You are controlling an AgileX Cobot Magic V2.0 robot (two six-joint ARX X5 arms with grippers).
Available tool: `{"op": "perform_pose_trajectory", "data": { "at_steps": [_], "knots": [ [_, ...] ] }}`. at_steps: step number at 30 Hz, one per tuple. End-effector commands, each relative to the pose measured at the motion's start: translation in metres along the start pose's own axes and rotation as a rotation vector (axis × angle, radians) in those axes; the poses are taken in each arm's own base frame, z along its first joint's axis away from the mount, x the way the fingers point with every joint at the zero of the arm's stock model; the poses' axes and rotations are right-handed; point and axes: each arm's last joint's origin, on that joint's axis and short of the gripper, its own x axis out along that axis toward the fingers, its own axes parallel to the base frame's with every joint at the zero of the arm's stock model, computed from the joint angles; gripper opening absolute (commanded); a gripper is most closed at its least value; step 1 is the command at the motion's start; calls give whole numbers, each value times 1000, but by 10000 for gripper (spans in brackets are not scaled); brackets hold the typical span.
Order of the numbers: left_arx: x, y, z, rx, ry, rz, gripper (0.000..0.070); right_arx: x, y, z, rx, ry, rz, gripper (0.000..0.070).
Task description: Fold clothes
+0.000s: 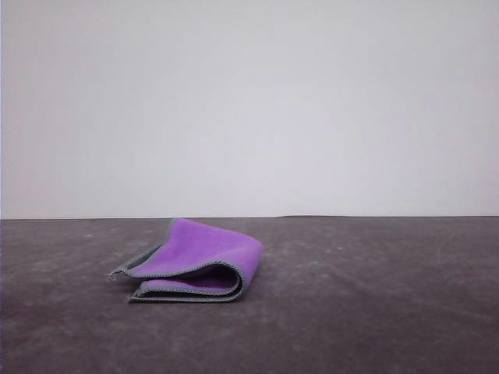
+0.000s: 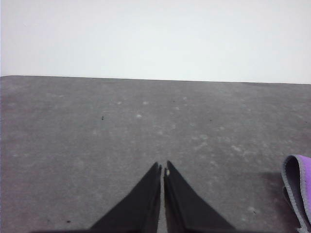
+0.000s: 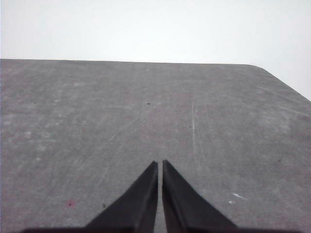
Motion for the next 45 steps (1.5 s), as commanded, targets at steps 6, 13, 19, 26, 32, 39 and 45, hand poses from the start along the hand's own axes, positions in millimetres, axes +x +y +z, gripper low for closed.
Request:
{"op": "perform_pose_trajectory", "data": {
  "at_steps": [6, 13, 19, 26, 32, 39, 45],
  "knots": [
    [1, 0, -6, -4, 7, 2, 0, 0, 0, 0, -4, -8, -1, 13],
    [1, 0, -6, -4, 7, 2, 0, 0, 0, 0, -4, -8, -1, 13],
    [1, 0, -6, -4, 7, 2, 0, 0, 0, 0, -4, -8, -1, 13],
    [1, 0, -6, -4, 7, 2, 0, 0, 0, 0, -4, -8, -1, 13],
    [1, 0, -6, -4, 7, 2, 0, 0, 0, 0, -4, -8, -1, 13],
    [1, 0, -6, -4, 7, 2, 0, 0, 0, 0, -4, -8, -1, 13],
    [1, 0, -6, -4, 7, 2, 0, 0, 0, 0, -4, -8, -1, 13]
  ]
}}
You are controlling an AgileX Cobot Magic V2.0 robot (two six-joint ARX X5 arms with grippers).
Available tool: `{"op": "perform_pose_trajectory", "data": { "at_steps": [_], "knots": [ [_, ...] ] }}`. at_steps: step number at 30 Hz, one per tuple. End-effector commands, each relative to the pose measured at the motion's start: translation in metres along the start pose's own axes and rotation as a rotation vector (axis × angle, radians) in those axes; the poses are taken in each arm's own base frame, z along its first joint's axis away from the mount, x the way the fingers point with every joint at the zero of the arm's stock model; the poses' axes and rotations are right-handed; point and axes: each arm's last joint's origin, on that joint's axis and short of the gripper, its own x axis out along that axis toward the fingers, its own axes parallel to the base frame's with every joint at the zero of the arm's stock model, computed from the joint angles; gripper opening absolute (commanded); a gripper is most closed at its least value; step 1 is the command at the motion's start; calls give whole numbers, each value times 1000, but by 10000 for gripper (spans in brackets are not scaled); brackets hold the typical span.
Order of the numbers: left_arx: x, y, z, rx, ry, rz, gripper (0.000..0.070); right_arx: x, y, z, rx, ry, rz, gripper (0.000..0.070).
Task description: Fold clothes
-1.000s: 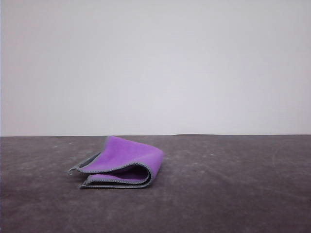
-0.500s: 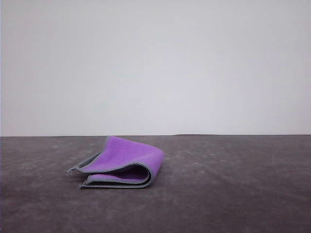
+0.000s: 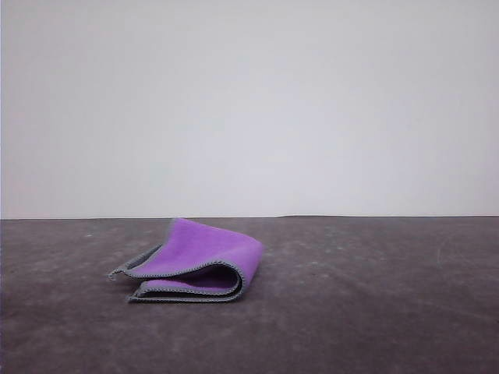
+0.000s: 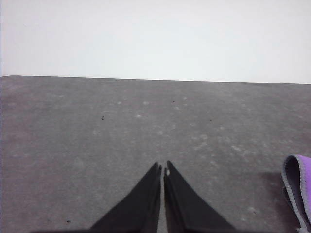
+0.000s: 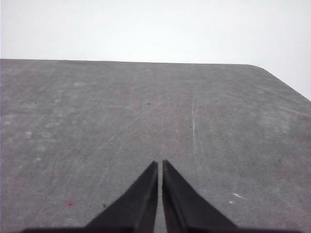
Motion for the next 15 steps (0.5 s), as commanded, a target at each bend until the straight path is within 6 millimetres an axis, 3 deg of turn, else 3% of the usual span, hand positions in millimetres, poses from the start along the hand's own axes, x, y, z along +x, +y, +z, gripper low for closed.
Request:
{"op": "perform_pose_trajectory", "data": {
  "at_steps": [1, 15],
  "knots": [
    [1, 0, -6, -4, 7, 2, 0, 0, 0, 0, -4, -8, -1, 13],
    [1, 0, -6, -4, 7, 2, 0, 0, 0, 0, -4, -8, -1, 13]
  ]
}}
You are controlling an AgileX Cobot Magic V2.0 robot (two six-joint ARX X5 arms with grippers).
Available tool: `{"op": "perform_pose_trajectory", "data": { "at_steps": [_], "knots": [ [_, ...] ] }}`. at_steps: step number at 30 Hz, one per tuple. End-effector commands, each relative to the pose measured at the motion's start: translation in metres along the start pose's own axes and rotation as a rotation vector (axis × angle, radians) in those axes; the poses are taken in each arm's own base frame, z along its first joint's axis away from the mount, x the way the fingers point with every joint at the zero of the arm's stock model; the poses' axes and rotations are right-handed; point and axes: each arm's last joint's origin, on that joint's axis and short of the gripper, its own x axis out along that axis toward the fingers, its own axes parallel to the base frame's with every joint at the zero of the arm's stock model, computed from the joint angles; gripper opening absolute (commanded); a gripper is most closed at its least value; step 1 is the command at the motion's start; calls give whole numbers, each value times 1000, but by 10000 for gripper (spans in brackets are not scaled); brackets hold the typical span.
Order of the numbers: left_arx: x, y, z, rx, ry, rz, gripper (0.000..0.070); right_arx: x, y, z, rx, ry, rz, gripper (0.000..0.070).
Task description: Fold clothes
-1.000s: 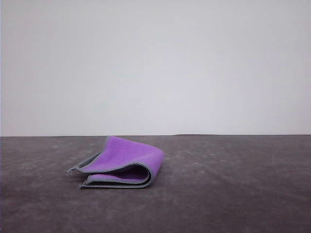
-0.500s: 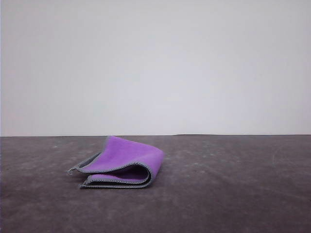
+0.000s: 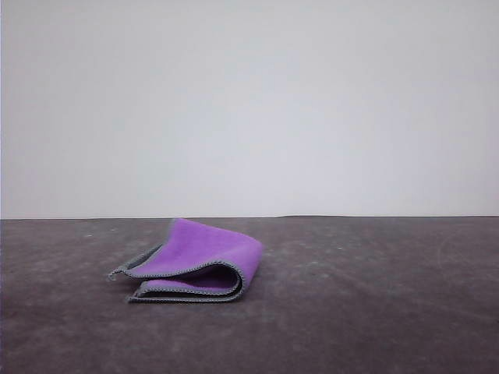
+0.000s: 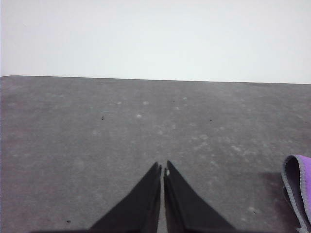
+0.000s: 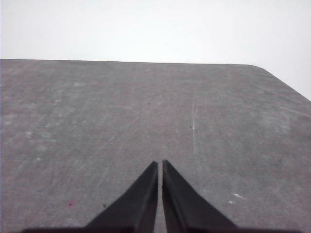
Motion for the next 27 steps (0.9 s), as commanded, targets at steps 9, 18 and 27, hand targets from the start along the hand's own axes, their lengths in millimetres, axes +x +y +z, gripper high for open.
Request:
{"op": "perform_pose_trajectory", "data": {
  "at_steps": [9, 18, 27],
  "knots": [
    [1, 0, -6, -4, 7, 2, 0, 0, 0, 0, -4, -8, -1, 13],
    [1, 0, -6, -4, 7, 2, 0, 0, 0, 0, -4, -8, -1, 13],
    [1, 0, -6, -4, 7, 2, 0, 0, 0, 0, -4, -8, -1, 13]
  ]
}}
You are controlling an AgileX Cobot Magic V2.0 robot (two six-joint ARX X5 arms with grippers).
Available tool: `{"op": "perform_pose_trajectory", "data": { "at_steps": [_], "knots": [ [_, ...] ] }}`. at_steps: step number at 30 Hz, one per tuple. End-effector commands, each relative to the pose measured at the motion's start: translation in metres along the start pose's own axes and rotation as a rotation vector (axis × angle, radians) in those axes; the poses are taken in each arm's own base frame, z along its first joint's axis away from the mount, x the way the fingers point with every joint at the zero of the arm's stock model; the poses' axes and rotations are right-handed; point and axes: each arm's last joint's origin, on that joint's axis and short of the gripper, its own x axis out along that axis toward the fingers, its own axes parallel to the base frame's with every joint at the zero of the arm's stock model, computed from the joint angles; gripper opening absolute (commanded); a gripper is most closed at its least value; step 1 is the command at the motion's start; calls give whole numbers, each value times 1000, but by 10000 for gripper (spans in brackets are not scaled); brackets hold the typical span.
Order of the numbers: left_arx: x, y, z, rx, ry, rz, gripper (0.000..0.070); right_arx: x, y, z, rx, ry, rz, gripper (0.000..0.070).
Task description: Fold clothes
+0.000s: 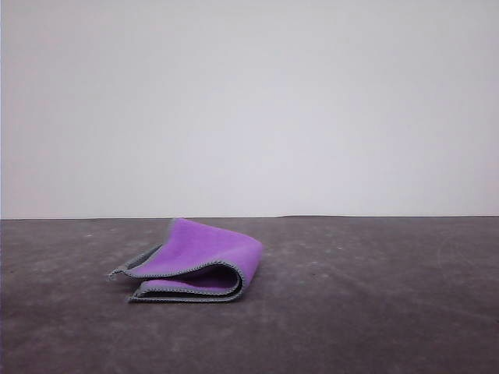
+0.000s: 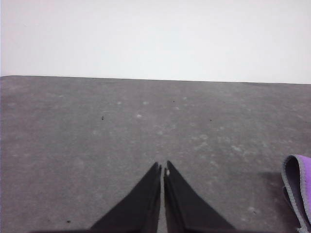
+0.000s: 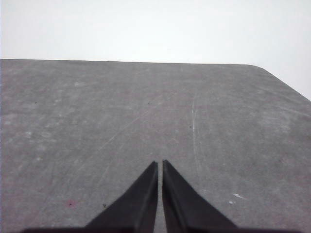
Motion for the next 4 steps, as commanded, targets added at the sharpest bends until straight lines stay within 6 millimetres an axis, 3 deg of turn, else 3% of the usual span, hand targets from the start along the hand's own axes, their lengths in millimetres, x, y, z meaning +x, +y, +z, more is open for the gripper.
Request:
{"op": "perform_pose_trajectory", "data": {
  "at_steps": [1, 4],
  "knots": [
    [1, 0, -6, -4, 7, 2, 0, 0, 0, 0, -4, -8, -1, 13],
    [1, 0, -6, -4, 7, 2, 0, 0, 0, 0, -4, -8, -1, 13]
  ]
}}
